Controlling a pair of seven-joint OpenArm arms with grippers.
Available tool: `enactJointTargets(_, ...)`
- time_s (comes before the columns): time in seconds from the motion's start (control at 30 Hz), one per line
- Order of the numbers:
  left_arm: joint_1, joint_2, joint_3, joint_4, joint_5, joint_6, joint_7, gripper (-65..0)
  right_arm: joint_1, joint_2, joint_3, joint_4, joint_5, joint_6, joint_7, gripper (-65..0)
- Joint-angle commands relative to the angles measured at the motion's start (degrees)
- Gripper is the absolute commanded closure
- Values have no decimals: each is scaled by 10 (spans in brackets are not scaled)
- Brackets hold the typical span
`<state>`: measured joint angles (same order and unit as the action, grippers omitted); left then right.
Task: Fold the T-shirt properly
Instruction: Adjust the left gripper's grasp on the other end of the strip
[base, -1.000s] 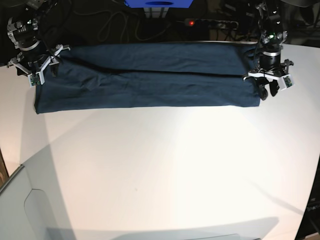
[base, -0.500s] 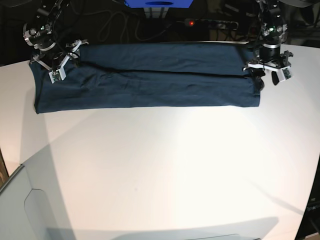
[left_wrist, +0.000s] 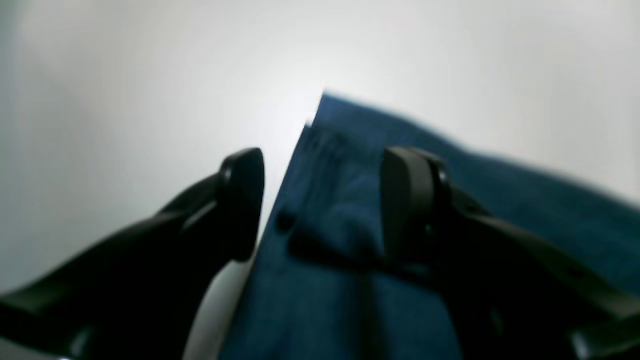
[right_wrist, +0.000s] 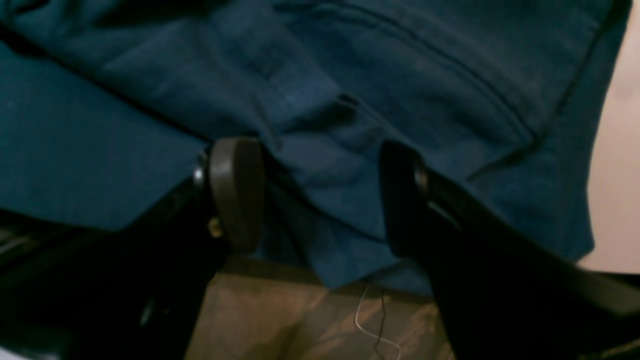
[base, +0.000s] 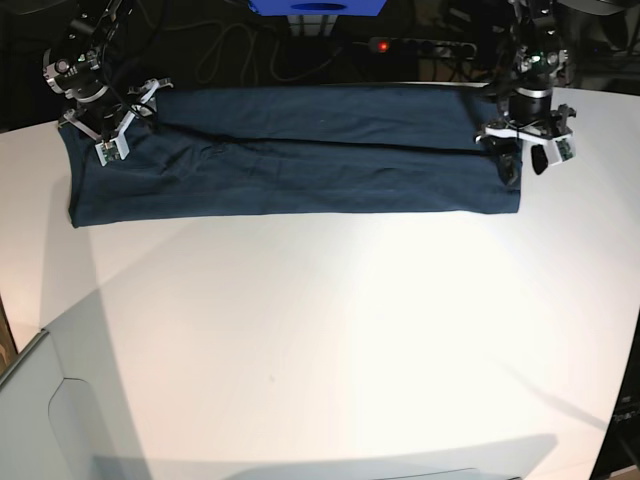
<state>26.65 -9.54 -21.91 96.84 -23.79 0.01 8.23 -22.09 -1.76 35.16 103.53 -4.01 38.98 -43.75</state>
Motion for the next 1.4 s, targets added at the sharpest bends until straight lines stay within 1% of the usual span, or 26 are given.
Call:
enactJointTargets(0.0,-14,-7,-3,9,-9,1,-13,-354,1,4,1,10,6,10,9,-343)
enactJointTargets(0.1,-38,-7,-3,-3,-11,2,32,-353,1,4,1,10,6,10,9,-343)
enactJointTargets(0.17,-49,-5,-4,-10,-11,2,51,-353,1,5,1,10,6,10,9,-343)
enactJointTargets(0.33,-55,-3,-1,-12,-10,2,57,-352,1,5,1,11,6,10,9,-343)
enactJointTargets(0.37,-55,-3,0,-12,-10,2,58,-342,1,5,1,12,6,10,9,-343)
enactJointTargets(0.53,-55,-3,0,-14,-10,2,57,-186,2,5,1,12,6,10,9,-343)
enactJointTargets(0.67,-55,-3,0,-30,-10,3,58,-81,9,5,1,12,6,10,9,-343)
enactJointTargets(0.73,-55,-3,-1,-33,-10,3,58,0,9,5,1,12,6,10,9,-343)
enactJointTargets(0.93,-45,-3,-4,-19,-12,4,56,0,9,5,1,12,6,10,9,-343)
enactJointTargets(1.17,-5,-1,-7,54,-13,6,54,0,9,5,1,13,6,10,9,-343)
enactJointTargets(1.3,18,13,-46,80,-14,6,58,0,9,5,3,13,6,10,9,-343)
enactJointTargets(1.37,34,14,-63,85,-15,5,58,0,9,5,3,13,6,10,9,-343)
